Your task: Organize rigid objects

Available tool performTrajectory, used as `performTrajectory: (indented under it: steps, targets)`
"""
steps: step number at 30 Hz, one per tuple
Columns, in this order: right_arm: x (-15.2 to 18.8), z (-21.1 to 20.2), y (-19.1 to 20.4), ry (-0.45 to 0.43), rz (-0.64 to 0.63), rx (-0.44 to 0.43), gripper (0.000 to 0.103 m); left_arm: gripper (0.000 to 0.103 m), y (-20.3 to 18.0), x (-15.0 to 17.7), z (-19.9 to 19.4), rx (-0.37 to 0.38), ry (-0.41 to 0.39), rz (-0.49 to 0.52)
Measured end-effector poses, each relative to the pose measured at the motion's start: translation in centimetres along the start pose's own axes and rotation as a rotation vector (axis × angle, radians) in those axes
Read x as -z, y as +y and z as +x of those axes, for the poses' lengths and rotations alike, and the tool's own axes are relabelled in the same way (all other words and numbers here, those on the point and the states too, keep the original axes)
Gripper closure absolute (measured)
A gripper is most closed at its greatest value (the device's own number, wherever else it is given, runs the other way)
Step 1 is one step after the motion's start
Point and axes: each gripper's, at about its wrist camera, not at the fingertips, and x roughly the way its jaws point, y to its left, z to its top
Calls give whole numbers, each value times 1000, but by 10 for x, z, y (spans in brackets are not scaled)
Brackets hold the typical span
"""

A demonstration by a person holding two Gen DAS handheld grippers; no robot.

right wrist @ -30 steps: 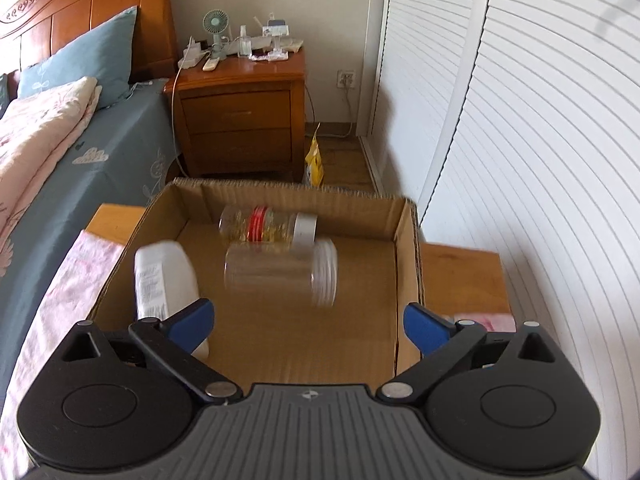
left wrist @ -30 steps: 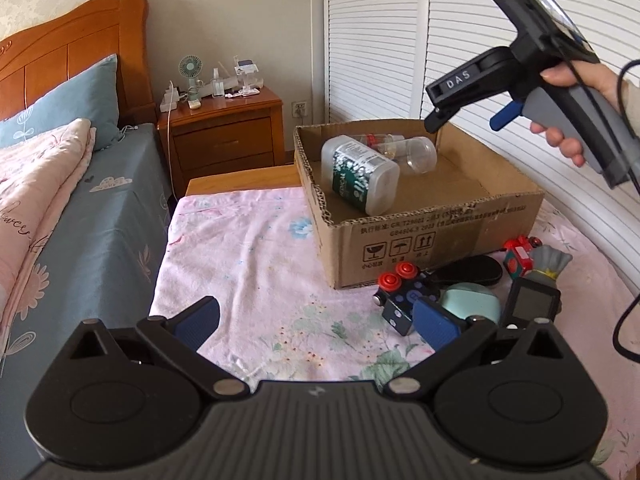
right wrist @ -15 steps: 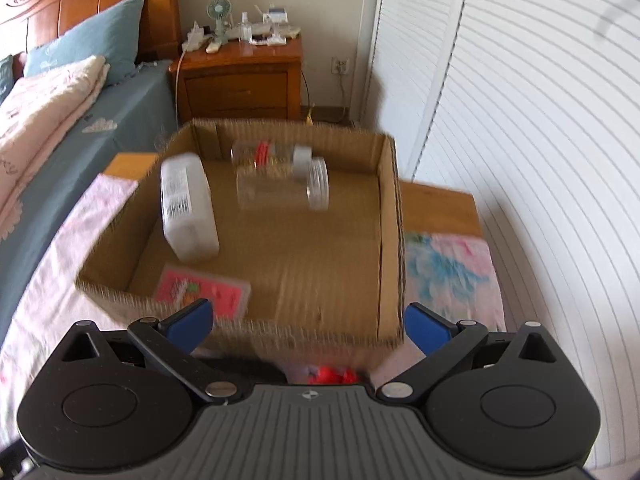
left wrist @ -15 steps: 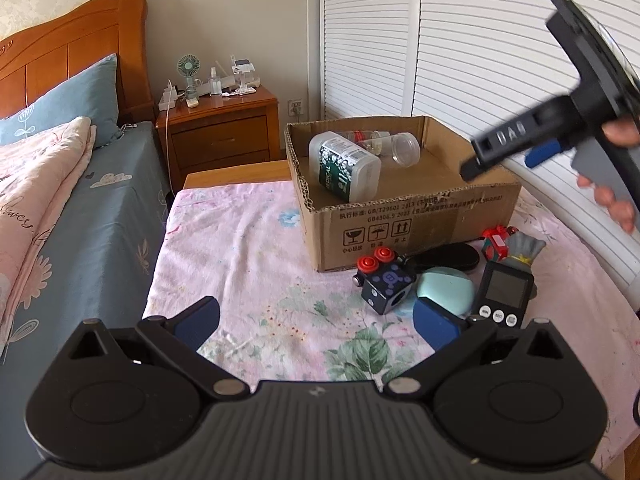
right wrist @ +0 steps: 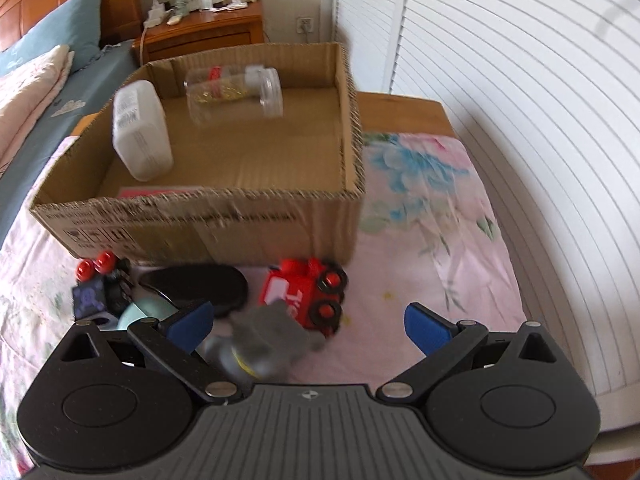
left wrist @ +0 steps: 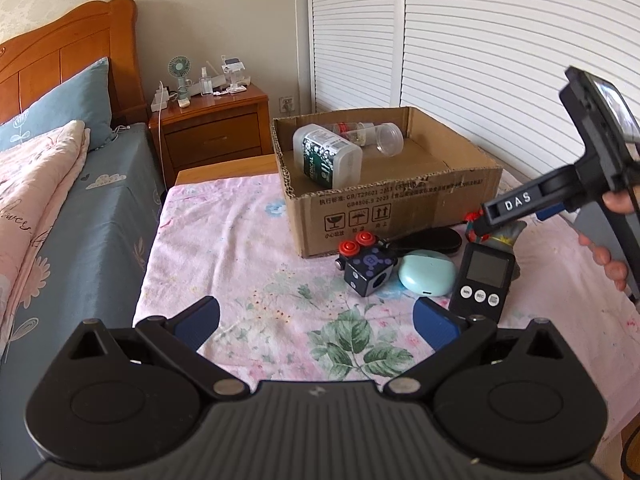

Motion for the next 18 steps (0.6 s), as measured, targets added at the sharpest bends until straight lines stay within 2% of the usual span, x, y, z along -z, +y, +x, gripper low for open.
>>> performTrajectory:
  steps: [11,18]
  targets:
    - [48,-28,-49,-58,140,45,0,1,-5,4,2,5,18,17]
    - [73,-39,-70,-68,236,-2,0,1,-16,7,7,18,38,47]
